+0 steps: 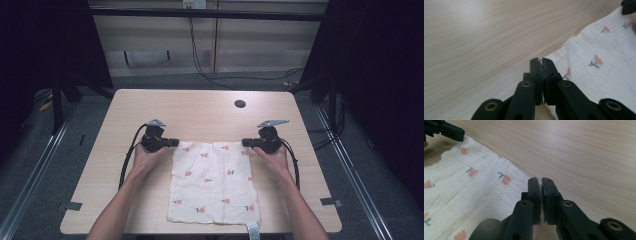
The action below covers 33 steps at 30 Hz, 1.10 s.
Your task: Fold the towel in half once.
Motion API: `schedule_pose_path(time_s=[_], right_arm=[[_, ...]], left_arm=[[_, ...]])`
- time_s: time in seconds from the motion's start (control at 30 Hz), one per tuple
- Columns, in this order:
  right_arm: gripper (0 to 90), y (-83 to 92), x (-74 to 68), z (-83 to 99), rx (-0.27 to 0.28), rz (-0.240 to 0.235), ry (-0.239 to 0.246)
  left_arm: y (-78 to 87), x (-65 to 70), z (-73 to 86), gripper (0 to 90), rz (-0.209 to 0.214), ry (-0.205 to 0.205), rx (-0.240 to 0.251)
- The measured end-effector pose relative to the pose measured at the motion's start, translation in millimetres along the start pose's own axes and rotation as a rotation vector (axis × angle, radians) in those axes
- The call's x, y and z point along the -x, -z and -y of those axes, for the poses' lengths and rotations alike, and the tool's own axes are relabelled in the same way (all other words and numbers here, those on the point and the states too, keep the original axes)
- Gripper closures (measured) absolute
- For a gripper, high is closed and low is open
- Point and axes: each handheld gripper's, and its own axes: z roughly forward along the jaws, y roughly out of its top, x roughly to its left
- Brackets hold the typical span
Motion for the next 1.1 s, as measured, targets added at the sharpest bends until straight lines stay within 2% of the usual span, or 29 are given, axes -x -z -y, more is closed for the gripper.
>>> schedule_pose_path(time_s=[0.1, 0.17, 0.27, 0.33, 0.37, 0.43, 0.57, 0.67, 0.7, 0.73, 0.8, 0.93, 1.1], right_arm=[[86.1, 3.0, 3.2, -3.2, 0.01, -0.006, -0.003], [86.1, 4.2, 5.0, -7.1, 0.014, -0.015, -0.011], [86.1, 6.6, 6.1, -13.3, 0.02, -0.018, -0.014], [86.2, 8.3, 6.6, -17.2, 0.018, -0.018, -0.008], [86.3, 9.5, 7.1, -19.2, 0.02, -0.011, -0.003], [86.3, 11.1, 7.7, -21.0, 0.026, -0.01, -0.002], [86.3, 17.5, 8.2, -22.0, 0.045, -0.03, -0.006], [86.4, 26.0, 5.7, -14.6, 0.049, -0.045, 0.004], [86.4, 28.9, 4.5, -13.8, 0.046, -0.044, 0.006], [86.4, 31.9, 3.4, -13.8, 0.049, -0.046, 0.011], [86.4, 39.0, -0.1, -16.4, 0.063, -0.051, 0.025], [86.4, 51.6, -8.2, -19.7, 0.079, -0.071, 0.034], [86.5, 61.6, -16.1, -14.1, 0.067, -0.11, 0.036]], left_arm=[[8.6, -0.3, -5.8, 88.1, 0.012, 0.027, 0.041], [12.8, 0.9, -10.2, 88.1, 0.001, 0.015, 0.054], [18.6, 2.0, -16.7, 88.1, 0.007, 0.003, 0.067], [23.2, 3.0, -21.0, 88.1, 0.002, 0.005, 0.086], [26.0, 4.1, -22.2, 88.1, -0.014, 0.003, 0.102], [27.2, 5.2, -22.6, 88.2, -0.012, 0.007, 0.109], [28.4, 11.9, -19.3, 88.2, 0.006, -0.025, 0.104], [39.3, 20.9, -14.2, 88.3, 0.012, -0.046, 0.123], [42.7, 24.5, -13.8, 88.3, 0.021, -0.059, 0.122], [46.2, 28.6, -14.6, 88.3, 0.017, -0.094, 0.107], [55.0, 35.1, -16.4, 88.3, 0.024, -0.12, 0.119], [71.4, 42.1, -18.6, 88.3, 0.033, -0.151, 0.14], [77.4, 50.8, -8.6, 88.3, 0.063, -0.163, 0.151]])
